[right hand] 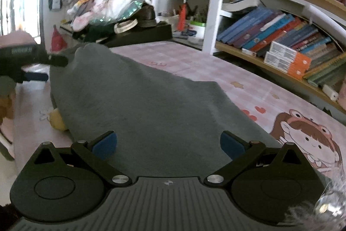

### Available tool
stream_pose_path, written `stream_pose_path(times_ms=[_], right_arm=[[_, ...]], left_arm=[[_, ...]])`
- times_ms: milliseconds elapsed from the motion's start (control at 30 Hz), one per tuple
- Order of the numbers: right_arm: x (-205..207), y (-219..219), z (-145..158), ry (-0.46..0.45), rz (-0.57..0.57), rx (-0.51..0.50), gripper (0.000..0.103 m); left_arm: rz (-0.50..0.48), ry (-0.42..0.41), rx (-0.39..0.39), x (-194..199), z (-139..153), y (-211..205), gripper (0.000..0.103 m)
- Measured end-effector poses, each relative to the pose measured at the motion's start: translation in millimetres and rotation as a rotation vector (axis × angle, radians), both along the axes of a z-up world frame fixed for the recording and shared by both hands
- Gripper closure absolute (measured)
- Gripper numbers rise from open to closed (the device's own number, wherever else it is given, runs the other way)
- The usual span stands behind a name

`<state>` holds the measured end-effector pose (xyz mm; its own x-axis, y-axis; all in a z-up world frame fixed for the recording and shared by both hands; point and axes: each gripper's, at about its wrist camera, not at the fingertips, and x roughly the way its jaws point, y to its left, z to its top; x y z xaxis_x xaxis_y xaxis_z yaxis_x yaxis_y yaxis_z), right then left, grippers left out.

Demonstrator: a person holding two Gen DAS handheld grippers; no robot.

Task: Fold clothes

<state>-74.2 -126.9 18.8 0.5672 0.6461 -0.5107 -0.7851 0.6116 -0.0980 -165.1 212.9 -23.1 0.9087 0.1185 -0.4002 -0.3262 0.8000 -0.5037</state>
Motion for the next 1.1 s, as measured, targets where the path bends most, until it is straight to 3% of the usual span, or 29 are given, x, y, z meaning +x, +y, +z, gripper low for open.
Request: stream_pose_path(times_ms=[100,233,433,533,733,800,967,1067,1100], right_arm=[[0,6,-1,-0.007,0.002,-0.008,0.0],[4,15,-6,-0.006,0.002,-0.038,0.0],[7,18,-9,0.01,0.007,-0.058,0.0],[4,20,-10,-0.008,0.008,-0.076,0.0],[1,22,-10,-0.031,0.005,-0.09,0.0],[0,22,-11,-0.039,0.005,-0.094,0.0],[-1,22,-11,-0.046,0.004,-0.097,0.0],[-2,22,-11,-0.045,0.004,-0.096,0.0],[-1,22,-10,-0.045,0.004,-0.097,0.0]], left_arm=[[0.011,-0.018,-0.038,2,-1,3,0.004],[0.011,-0.004,-0.009,6,-2,-1,0.011],[0.015,-0.009,-0.016,7,-5,0,0.031],[0.028,-0.02,-0.073,6,-7,5,0.04],[0.037,-0.052,-0.204,5,-15,18,0.073],[0.02,-0.069,-0.203,4,-14,17,0.084],[-0.06,-0.245,0.104,-9,20,-22,0.09],[-0.14,-0.277,0.181,-8,32,-36,0.09],[-0.135,-0.258,0.166,-5,31,-35,0.089]])
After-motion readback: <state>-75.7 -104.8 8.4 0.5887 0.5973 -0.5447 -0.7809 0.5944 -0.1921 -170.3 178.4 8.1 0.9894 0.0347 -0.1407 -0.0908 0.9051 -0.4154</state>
